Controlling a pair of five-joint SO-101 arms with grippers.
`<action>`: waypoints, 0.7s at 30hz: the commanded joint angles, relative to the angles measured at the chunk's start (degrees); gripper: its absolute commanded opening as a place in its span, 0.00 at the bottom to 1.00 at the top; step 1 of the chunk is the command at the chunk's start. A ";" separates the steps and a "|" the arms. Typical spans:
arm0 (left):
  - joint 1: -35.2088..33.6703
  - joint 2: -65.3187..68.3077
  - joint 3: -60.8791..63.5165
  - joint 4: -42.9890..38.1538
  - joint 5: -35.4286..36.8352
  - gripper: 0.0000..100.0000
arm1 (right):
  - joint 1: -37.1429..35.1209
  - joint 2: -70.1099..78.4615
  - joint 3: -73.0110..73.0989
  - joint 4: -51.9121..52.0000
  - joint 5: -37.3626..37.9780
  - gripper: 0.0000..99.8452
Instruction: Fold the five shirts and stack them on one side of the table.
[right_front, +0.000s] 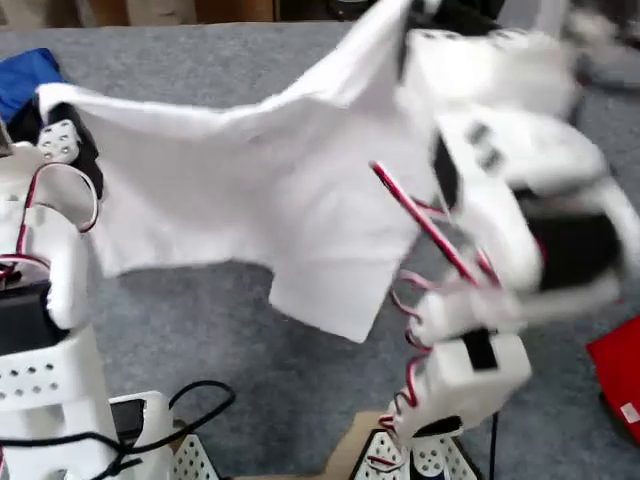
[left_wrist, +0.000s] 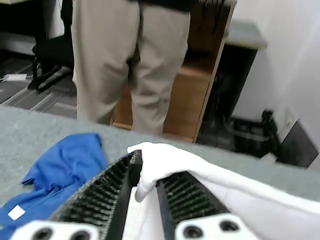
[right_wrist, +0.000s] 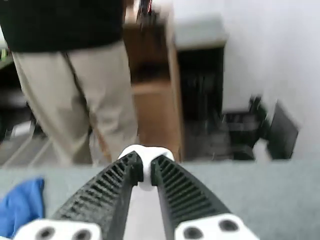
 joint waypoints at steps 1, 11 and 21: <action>1.05 -1.10 -7.38 2.55 2.55 0.02 | 2.59 -7.69 -1.36 -1.32 1.49 0.00; 5.71 -0.84 -20.57 23.03 2.55 0.02 | 2.77 -16.84 -1.36 -7.21 2.64 0.00; 5.36 -0.57 -38.95 33.05 2.55 0.02 | 2.42 -19.74 -1.36 -10.37 2.29 0.00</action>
